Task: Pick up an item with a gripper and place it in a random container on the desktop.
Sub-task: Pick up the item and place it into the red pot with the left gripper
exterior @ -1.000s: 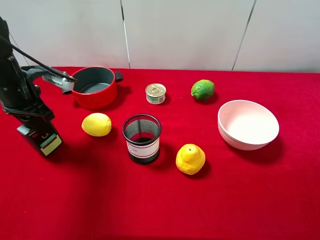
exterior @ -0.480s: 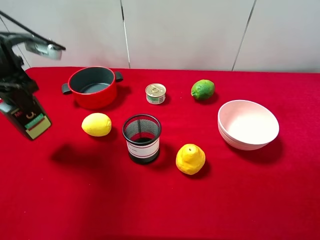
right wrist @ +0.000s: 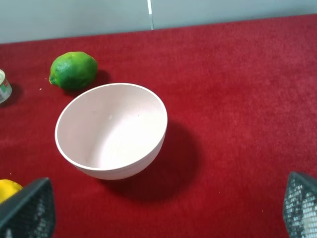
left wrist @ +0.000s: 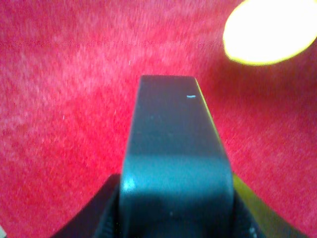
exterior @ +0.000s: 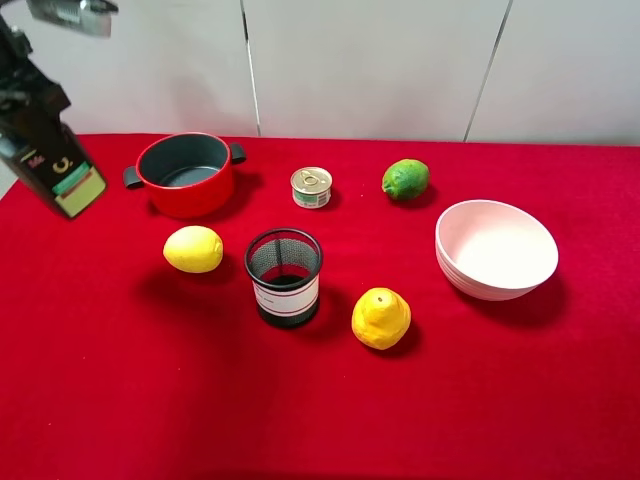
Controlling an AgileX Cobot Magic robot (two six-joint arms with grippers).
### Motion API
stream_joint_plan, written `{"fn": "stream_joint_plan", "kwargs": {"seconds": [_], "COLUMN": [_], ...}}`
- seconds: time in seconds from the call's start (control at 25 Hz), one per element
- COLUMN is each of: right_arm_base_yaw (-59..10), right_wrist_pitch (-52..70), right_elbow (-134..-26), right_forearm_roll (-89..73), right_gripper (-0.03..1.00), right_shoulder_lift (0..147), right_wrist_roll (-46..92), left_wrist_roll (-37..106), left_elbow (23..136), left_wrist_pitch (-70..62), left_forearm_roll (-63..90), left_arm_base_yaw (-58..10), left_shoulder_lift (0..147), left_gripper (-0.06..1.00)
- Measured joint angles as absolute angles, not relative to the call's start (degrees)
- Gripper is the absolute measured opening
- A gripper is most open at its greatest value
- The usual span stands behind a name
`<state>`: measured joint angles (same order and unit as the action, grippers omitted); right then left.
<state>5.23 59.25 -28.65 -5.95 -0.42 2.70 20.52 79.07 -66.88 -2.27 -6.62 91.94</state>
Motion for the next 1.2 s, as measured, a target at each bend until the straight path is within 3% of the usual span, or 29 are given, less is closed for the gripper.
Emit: {"fn": "stream_joint_plan", "kwargs": {"seconds": [0.44, 1.2], "right_arm_base_yaw": [5.2, 5.2], "right_wrist_pitch": [59.2, 59.2], "right_elbow": [-28.6, -28.6], "right_forearm_roll": [-6.0, -6.0], "right_gripper": [0.69, 0.69], "right_shoulder_lift": [-0.4, -0.4], "right_wrist_roll": [2.7, 2.7], "left_wrist_roll": [25.8, 25.4], "left_elbow": [85.7, 104.7], "left_wrist_pitch": [-67.0, -67.0], "left_forearm_roll": [0.0, 1.6], "left_arm_base_yaw": [-6.6, -6.6], "left_shoulder_lift": [92.8, 113.3], "left_gripper": [0.41, 0.41]}}
